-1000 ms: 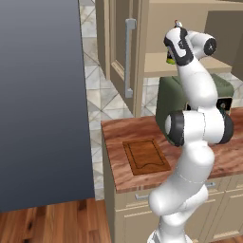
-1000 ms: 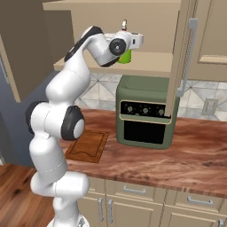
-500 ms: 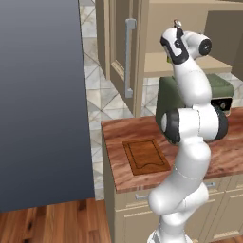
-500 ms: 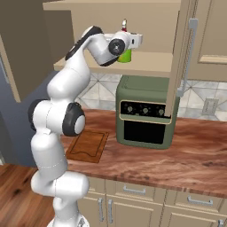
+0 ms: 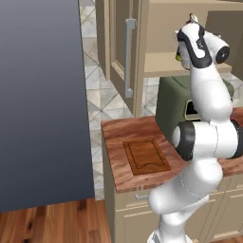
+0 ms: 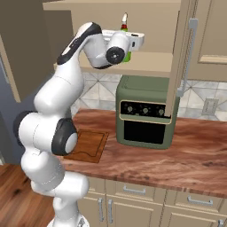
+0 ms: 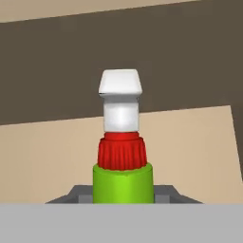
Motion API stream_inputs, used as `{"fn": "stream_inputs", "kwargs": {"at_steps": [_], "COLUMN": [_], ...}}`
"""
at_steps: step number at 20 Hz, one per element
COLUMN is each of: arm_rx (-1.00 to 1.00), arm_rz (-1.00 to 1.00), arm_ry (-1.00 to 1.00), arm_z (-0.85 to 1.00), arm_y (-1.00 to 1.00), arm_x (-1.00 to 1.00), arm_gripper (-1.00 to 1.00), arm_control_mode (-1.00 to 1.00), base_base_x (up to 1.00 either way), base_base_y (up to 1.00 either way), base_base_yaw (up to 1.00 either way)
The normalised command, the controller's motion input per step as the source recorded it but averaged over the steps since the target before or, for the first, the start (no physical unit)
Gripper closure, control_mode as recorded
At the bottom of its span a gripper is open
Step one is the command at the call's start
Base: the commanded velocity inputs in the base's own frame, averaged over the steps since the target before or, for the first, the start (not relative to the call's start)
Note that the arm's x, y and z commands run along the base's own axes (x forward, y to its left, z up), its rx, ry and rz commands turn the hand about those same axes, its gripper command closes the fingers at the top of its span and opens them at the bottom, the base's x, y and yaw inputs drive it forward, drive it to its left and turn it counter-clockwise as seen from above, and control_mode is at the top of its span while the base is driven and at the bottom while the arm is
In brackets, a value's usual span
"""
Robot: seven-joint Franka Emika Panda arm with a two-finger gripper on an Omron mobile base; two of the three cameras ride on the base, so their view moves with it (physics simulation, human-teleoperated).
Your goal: Grab the spray bottle from the cabinet, then place it next to the cutting board for sanitizing. Then grab the dish brush from the countertop next to the sink and place it next to the cutting board.
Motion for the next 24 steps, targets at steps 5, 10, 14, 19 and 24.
{"fn": "stream_inputs", "kwargs": {"at_steps": [5, 10, 14, 19, 24], "arm_rx": [0.12, 0.16, 0.11, 0.0, -0.2], "arm_rz": [0.0, 0.0, 0.0, 0.0, -0.01], "arm_ry": [-0.2, -0.09, -0.06, 0.0, 0.15], "arm_z": [0.0, -0.01, 0.0, 0.02, 0.0], "arm_y": [-0.01, 0.0, 0.0, -0.01, -0.03], "arm_x": [-1.0, -1.0, -1.0, -1.0, -0.92], "arm_gripper": [1.0, 1.0, 1.0, 1.0, 1.0], "arm_control_mode": [-1.0, -1.0, -1.0, -1.0, -1.0], "base_base_x": [0.0, 0.0, 0.0, 0.0, 0.0], "base_base_y": [0.0, 0.0, 0.0, 0.0, 0.0], "base_base_yaw": [0.0, 0.0, 0.0, 0.0, 0.0]}}
